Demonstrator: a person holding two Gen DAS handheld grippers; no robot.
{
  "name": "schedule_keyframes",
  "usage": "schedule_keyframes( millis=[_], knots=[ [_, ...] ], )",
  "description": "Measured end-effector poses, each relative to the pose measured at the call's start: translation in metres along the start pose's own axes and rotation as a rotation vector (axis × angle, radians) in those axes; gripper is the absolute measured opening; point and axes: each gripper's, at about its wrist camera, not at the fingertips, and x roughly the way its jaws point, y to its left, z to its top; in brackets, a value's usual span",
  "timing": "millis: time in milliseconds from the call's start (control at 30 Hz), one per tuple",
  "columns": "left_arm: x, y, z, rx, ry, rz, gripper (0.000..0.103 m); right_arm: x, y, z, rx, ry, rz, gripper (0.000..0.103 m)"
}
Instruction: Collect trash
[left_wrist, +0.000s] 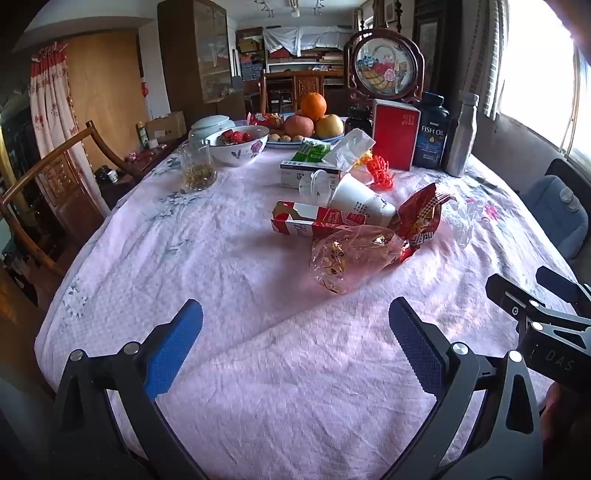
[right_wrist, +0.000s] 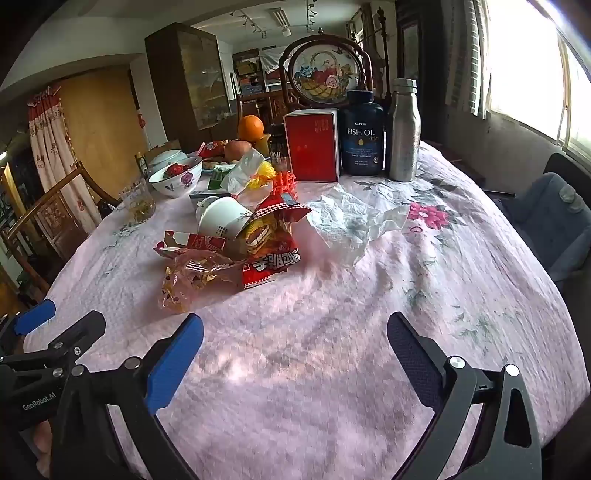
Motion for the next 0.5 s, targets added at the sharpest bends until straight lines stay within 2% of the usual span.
schedule_keyframes(
  millis=[267,500],
  knots=[
    [0.0049,-0.0064,0.0038,0.006,0.016,-0.001,0.097,0.0035,0.0009,-0.0006,-0.001,0.008,0.000,0.097],
    [0.0045,0.0024,0.0027,-0.029,0.007,-0.013,0.097,0.0053,0.0042,0.0023,-0.003,0.002,-0.001,0.097]
  ],
)
